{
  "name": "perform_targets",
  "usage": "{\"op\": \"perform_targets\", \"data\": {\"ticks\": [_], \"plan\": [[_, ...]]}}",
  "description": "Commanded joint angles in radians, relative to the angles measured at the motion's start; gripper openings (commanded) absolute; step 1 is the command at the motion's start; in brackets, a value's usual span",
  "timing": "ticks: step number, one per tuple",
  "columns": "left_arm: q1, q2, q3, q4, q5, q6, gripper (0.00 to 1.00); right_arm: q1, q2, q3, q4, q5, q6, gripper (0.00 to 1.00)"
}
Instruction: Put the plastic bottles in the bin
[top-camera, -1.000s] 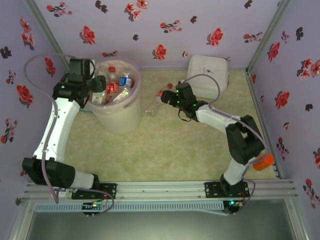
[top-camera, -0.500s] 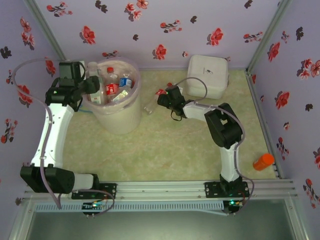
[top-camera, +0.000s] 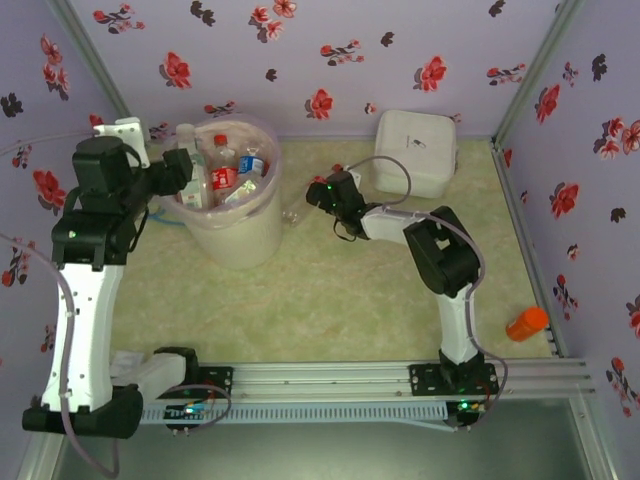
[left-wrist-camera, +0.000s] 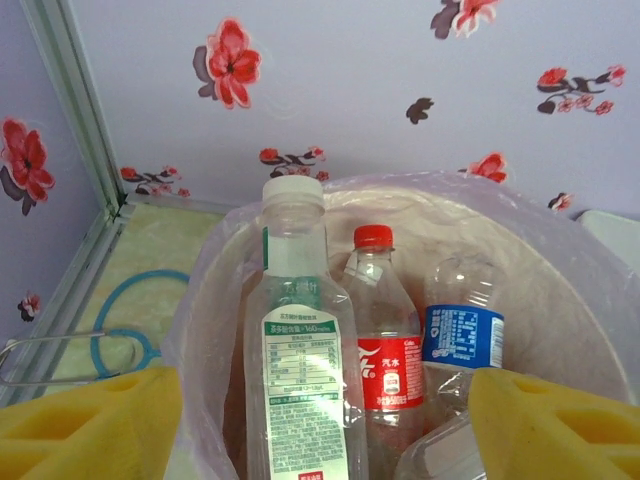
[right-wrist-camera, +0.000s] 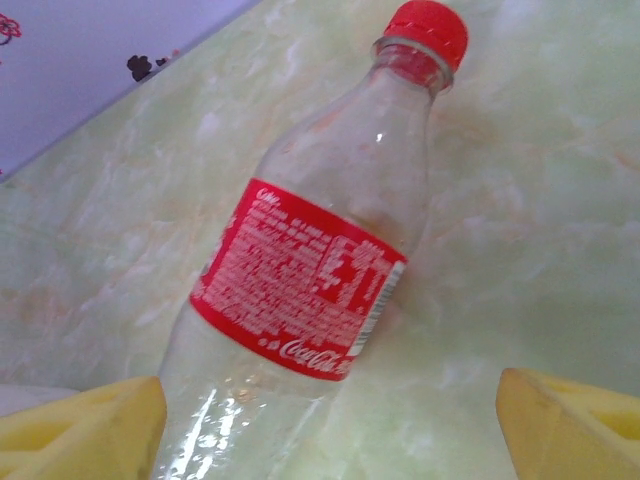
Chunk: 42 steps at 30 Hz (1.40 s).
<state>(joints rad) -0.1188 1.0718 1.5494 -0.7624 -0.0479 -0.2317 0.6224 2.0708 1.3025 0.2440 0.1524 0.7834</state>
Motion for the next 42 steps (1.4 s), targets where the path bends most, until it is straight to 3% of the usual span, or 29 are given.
{"op": "perform_targets", "data": {"ticks": [1,7,10,16,21,25,31,34,39,42], "plan": [[-0.003,-0.001,-0.006,0.013,0.014,-0.014,0.76,0.022,0.042,0.039,0.050,0.044,0.080,0.87],[-0.004,-0.021,-0.036,0.009,0.014,-0.016,0.77,0.036,0.144,0.159,-0.036,0.071,0.081,0.87],[-0.004,-0.028,-0.048,0.014,0.019,-0.022,0.78,0.031,0.158,0.158,-0.036,0.079,0.079,0.82],[-0.005,-0.039,-0.069,0.044,0.051,-0.042,0.78,0.012,0.092,0.075,0.004,0.094,0.062,0.43],[-0.005,-0.049,-0.095,0.066,0.068,-0.065,0.79,-0.012,-0.053,-0.029,0.005,0.094,-0.010,0.31],[0.005,-0.062,-0.112,0.067,0.051,-0.074,0.83,-0.037,-0.208,-0.124,-0.020,0.082,-0.075,0.29],[0.165,-0.047,-0.142,0.053,0.085,-0.112,0.89,-0.059,-0.471,-0.224,-0.119,0.067,-0.178,0.26],[0.215,-0.027,-0.179,0.113,0.130,-0.162,0.88,-0.068,-0.592,-0.253,-0.180,0.049,-0.209,0.25],[0.245,0.062,-0.183,0.171,0.112,-0.198,0.86,-0.079,-0.767,-0.279,-0.296,0.035,-0.271,0.20],[0.249,0.099,-0.185,0.200,0.115,-0.227,0.77,-0.087,-0.859,-0.275,-0.391,0.041,-0.316,0.20]]}}
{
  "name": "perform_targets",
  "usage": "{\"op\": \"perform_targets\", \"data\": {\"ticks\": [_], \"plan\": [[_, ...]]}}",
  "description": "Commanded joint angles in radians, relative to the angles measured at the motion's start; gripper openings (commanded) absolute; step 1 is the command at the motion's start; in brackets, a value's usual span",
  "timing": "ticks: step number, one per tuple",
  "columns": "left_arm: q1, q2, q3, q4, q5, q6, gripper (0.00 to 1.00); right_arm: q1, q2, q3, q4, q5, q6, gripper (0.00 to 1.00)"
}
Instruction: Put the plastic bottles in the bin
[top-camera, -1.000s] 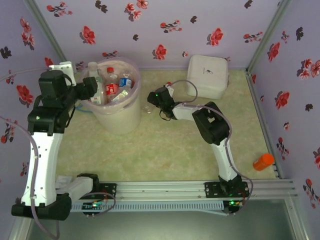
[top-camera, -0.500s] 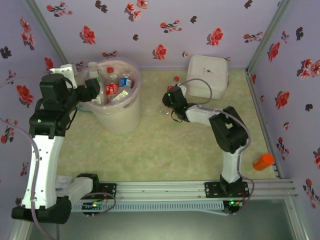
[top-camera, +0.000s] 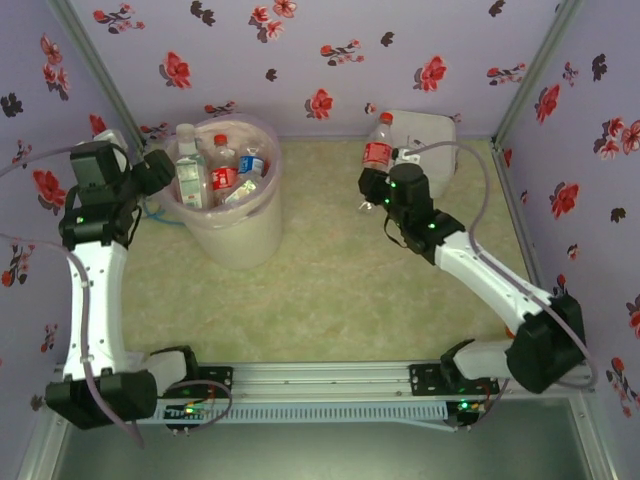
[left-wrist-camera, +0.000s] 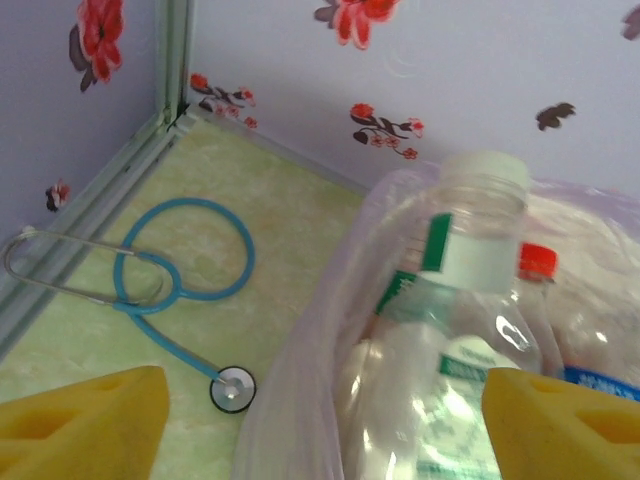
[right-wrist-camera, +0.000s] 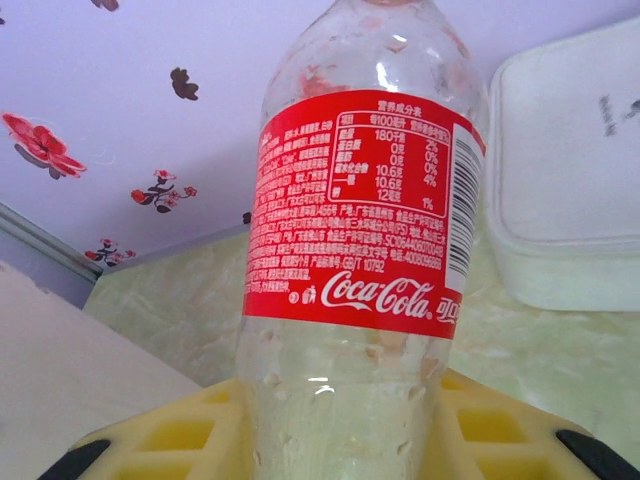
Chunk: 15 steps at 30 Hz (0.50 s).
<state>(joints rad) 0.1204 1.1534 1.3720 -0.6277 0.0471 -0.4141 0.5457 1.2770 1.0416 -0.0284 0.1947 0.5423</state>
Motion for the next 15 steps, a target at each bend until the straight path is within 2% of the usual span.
{"op": "perform_targets", "data": {"ticks": [1,3,5,15], "plan": [[0.010,0.021,-0.016,0.079,0.023,-0.055,0.73,-0.013,-0.094,-0.015,-0.144,0.000,-0.090,0.20],[0.010,0.017,-0.043,0.102,0.027,-0.074,0.63,-0.017,-0.142,-0.013,-0.186,0.009,-0.120,0.20],[0.010,0.016,-0.065,0.116,0.026,-0.086,0.59,-0.021,-0.185,-0.011,-0.222,0.018,-0.141,0.20],[-0.019,0.020,-0.117,0.123,0.031,-0.111,0.48,-0.032,-0.266,0.051,-0.279,-0.050,-0.148,0.17]]}}
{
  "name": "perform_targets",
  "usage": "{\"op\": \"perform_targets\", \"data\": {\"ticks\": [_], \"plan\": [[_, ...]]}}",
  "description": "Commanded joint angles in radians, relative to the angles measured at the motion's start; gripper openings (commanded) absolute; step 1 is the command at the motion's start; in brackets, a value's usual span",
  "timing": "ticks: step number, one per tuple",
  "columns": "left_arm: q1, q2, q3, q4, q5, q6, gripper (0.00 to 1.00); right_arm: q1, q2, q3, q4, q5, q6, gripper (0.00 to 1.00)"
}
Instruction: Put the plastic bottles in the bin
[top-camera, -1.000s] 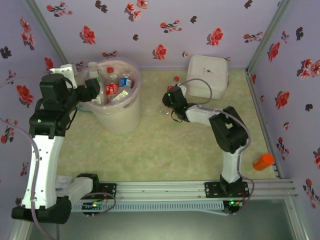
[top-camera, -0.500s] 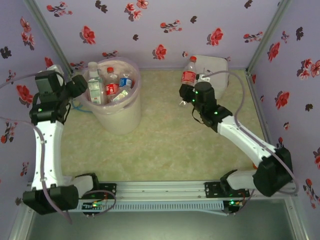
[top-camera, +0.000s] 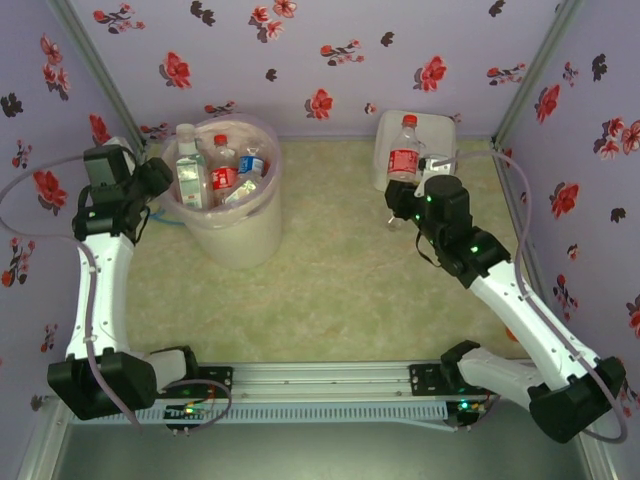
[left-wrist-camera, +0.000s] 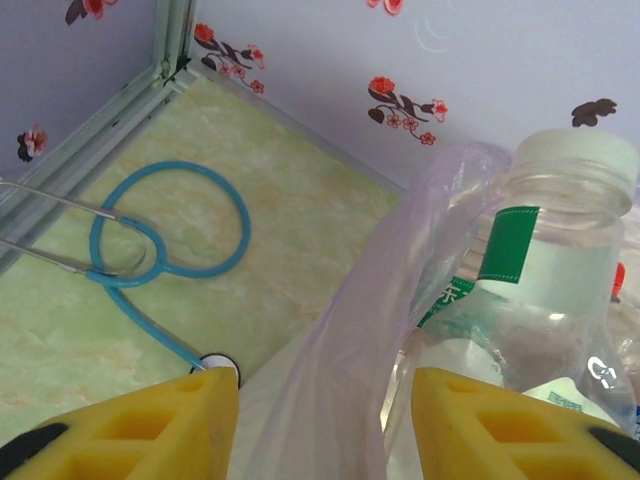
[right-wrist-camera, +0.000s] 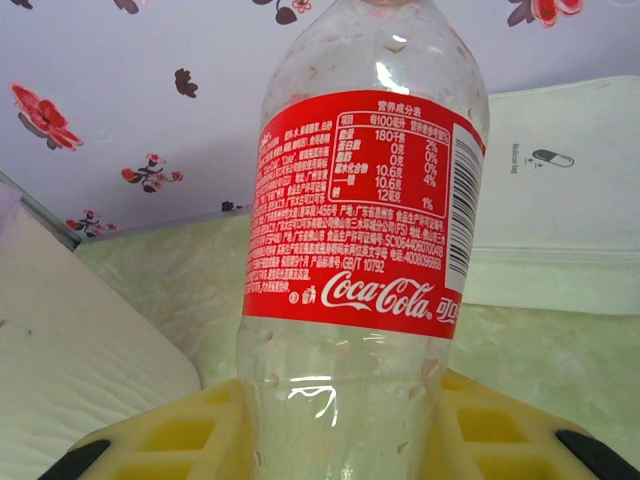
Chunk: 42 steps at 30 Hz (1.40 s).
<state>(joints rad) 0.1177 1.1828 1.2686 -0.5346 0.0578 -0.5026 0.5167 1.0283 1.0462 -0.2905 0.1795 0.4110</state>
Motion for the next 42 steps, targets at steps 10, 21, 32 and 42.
{"op": "perform_targets", "data": {"ticks": [10,21,32,42], "plan": [[-0.149,-0.076,-0.113,0.090,-0.002,-0.100,0.41,0.061,0.018,0.112,0.072,-0.095,0.017,0.16],[-0.461,-0.150,-0.230,0.191,-0.195,-0.223,0.37,0.160,0.152,0.275,0.231,-0.207,0.084,0.14],[-0.665,-0.113,-0.228,0.243,-0.299,-0.251,0.37,0.282,0.385,0.441,0.279,-0.139,0.077,0.13],[-0.678,-0.134,-0.211,0.225,-0.329,-0.224,0.37,0.331,0.459,0.434,0.253,-0.094,0.034,0.40]]}}
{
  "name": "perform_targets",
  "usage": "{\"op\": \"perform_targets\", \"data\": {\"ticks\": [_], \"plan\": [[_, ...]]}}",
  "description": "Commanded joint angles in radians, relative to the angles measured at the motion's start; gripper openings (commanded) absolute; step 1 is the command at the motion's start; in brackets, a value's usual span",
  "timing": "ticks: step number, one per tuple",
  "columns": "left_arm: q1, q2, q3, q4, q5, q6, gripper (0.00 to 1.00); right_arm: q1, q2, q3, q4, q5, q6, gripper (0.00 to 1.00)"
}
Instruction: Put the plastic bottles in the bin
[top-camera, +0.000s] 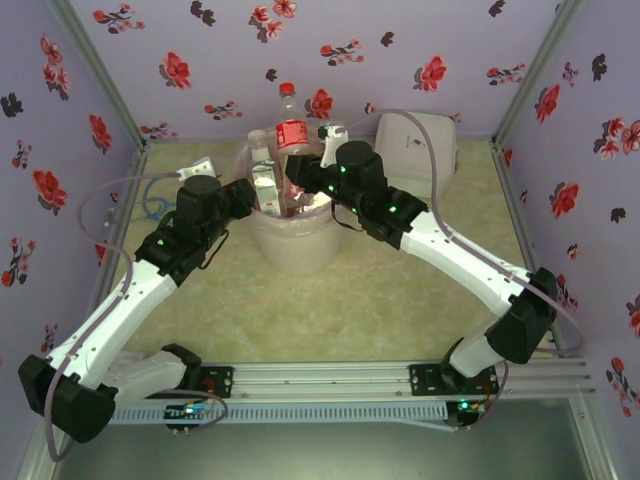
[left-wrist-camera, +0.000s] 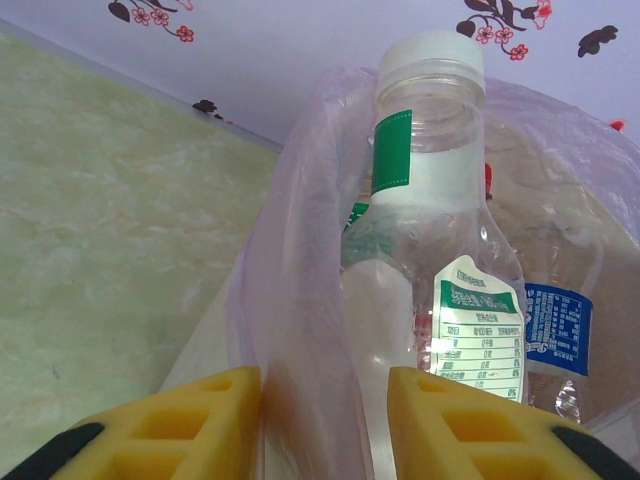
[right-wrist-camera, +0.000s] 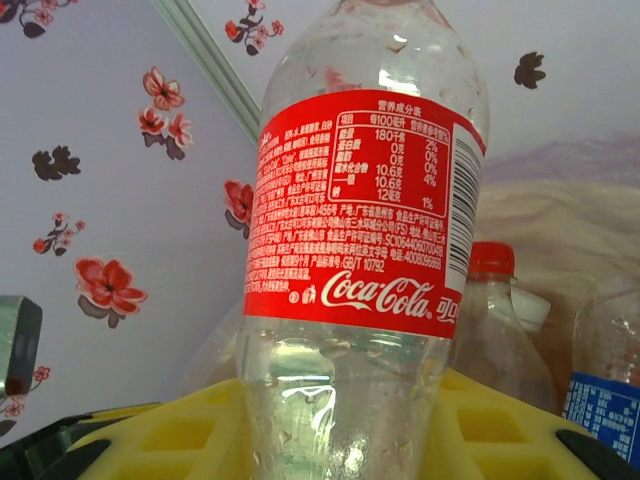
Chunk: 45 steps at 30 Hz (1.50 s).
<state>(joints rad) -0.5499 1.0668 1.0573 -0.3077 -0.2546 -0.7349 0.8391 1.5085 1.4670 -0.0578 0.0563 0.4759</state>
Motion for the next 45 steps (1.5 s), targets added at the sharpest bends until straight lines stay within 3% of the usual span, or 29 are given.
{"op": "perform_targets", "data": {"ticks": [1,5,8,13,20,24,35,39,45], "plan": [[-0.010,-0.017,0.003,-0.004,-0.017,0.013,0.37,0.008,-0.027,0.011,0.019,0.035,-0.041,0.48],[-0.010,-0.018,0.021,-0.017,-0.023,0.032,0.38,0.008,-0.066,0.005,0.000,0.082,-0.107,0.77],[-0.010,-0.018,0.039,-0.037,-0.033,0.051,0.39,0.008,-0.098,-0.004,-0.012,0.116,-0.165,0.83],[-0.008,-0.009,0.084,-0.058,-0.043,0.090,0.40,0.009,-0.093,0.021,-0.020,0.142,-0.257,0.74],[-0.009,0.020,0.125,-0.071,-0.041,0.111,0.40,0.010,0.020,0.112,-0.058,0.097,-0.308,0.44],[-0.007,0.015,0.111,-0.071,-0.042,0.108,0.41,0.018,0.026,0.057,-0.061,0.091,-0.288,0.36],[-0.005,0.050,0.102,-0.041,-0.030,0.098,0.40,0.024,0.072,0.030,-0.040,0.082,-0.245,0.32],[-0.004,0.070,0.148,-0.049,-0.006,0.127,0.41,0.024,0.014,0.036,-0.039,0.097,-0.270,0.34],[0.018,0.062,0.283,-0.126,-0.006,0.237,0.55,0.010,-0.126,0.037,-0.090,0.182,-0.345,0.41]]}}
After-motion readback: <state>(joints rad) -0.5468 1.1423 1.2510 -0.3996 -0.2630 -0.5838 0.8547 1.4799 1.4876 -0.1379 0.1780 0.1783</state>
